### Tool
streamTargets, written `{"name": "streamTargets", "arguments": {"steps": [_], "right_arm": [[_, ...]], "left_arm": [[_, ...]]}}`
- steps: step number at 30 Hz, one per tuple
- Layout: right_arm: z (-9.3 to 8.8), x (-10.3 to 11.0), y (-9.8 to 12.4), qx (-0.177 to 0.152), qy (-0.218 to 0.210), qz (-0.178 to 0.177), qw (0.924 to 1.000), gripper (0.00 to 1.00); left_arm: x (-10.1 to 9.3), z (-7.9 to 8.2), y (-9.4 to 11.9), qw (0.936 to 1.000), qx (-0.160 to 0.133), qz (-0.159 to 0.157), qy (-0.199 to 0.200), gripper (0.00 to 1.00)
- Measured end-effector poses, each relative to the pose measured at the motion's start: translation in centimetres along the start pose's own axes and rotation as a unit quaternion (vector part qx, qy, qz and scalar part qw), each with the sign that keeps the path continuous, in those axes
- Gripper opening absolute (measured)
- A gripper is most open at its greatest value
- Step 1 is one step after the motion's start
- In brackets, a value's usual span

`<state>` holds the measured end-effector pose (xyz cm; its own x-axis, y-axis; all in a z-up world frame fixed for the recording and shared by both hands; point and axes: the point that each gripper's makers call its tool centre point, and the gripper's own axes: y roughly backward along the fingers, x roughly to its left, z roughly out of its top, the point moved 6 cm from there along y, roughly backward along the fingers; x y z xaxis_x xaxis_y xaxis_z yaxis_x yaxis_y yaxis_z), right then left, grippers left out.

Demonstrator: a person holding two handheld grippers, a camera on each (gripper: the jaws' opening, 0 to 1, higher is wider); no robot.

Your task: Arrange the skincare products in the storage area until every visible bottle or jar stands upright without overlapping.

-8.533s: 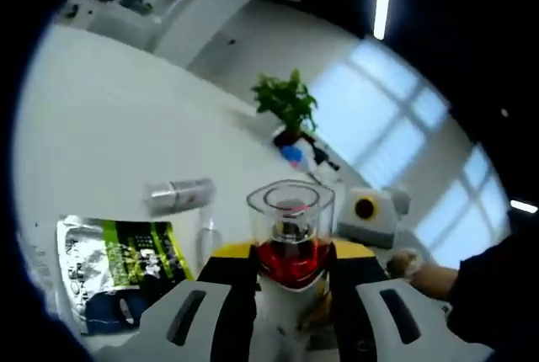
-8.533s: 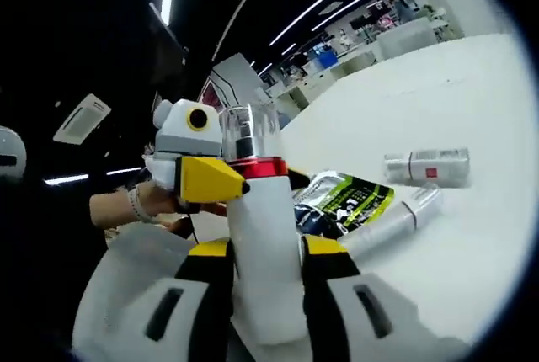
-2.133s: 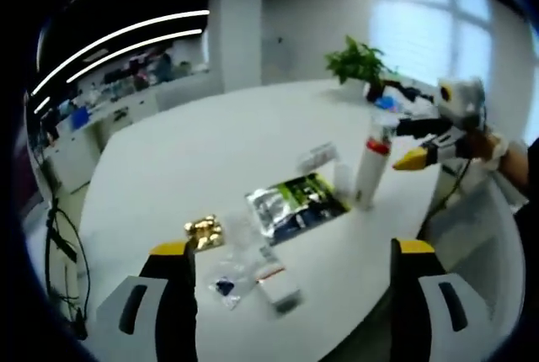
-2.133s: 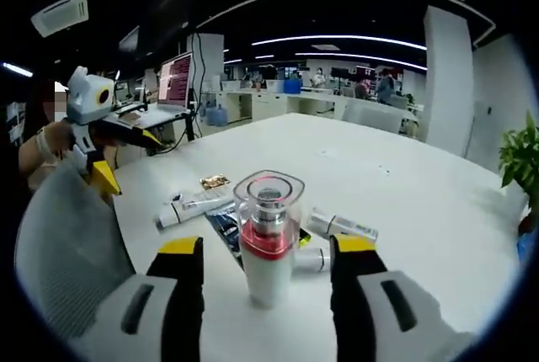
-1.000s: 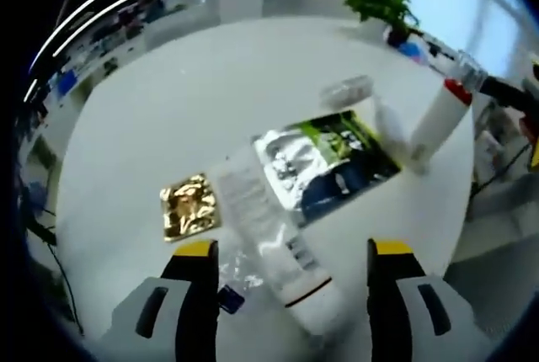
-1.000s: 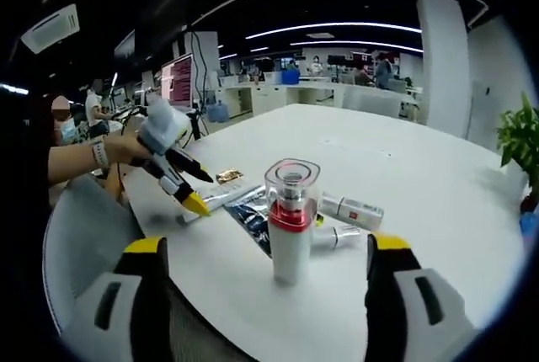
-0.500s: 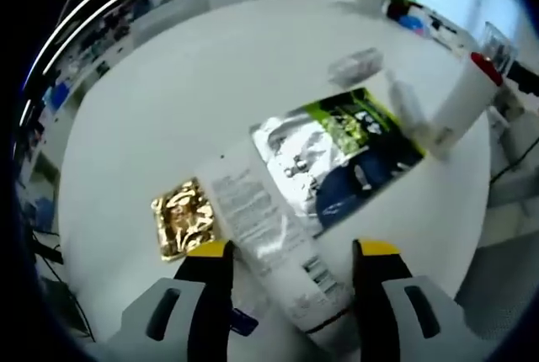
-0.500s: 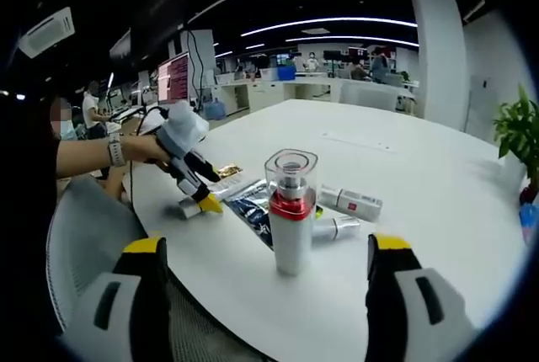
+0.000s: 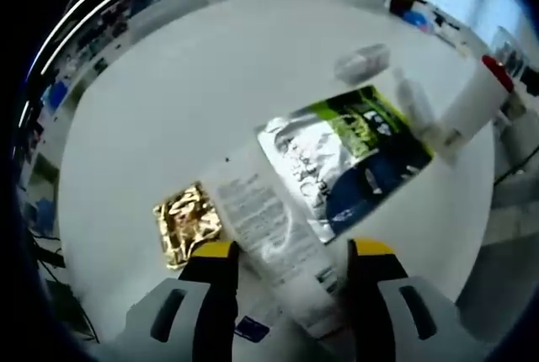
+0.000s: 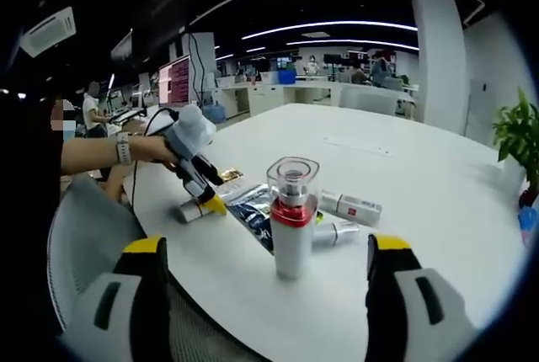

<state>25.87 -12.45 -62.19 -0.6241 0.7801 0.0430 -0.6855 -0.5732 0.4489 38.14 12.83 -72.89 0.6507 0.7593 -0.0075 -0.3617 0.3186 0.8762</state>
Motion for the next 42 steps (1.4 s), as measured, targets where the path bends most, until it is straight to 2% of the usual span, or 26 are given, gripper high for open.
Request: {"name": "streamTargets", "arguments": {"steps": [8,12,21,29,32,38,42], "right_arm": [[0.2,0.0,-0.1,-0.002,0.007,0.004,1.0,0.99],[0.3,0.1,-0.1,-0.007,0.007,0.005,0.9999,0.98],[0.0,0.4,-0.2,-0.002,0.007,0.011,0.9999,0.97],[0.1,0.6,-0.2,-0.007,0.006,0.015,0.9998,0.97],[0.1,0.7,-0.1,-0.006,0.008,0.016,0.9998,0.96],[-0.1,1.2,-0.3,-0.004,0.003,0.024,0.9997,0.96],[0.1,1.5,-0.3,-0.014,-0.011,0.031,0.9994,0.95]], "left_arm": [[0.1,0.2,-0.1,1.0,0.003,0.0,0.0,0.41],[0.1,0.2,-0.1,1.0,-0.005,-0.002,-0.001,0.38],[0.3,0.3,-0.2,0.999,-0.026,0.01,0.034,0.31],[0.1,0.1,0.4,0.9983,-0.046,0.025,0.024,0.25],[0.2,0.2,1.0,0.9974,-0.061,0.033,0.02,0.24],[-0.3,0.7,2.8,0.9953,-0.094,0.016,0.019,0.24],[-0.5,1.0,4.0,0.991,-0.13,0.01,0.032,0.24]]}}
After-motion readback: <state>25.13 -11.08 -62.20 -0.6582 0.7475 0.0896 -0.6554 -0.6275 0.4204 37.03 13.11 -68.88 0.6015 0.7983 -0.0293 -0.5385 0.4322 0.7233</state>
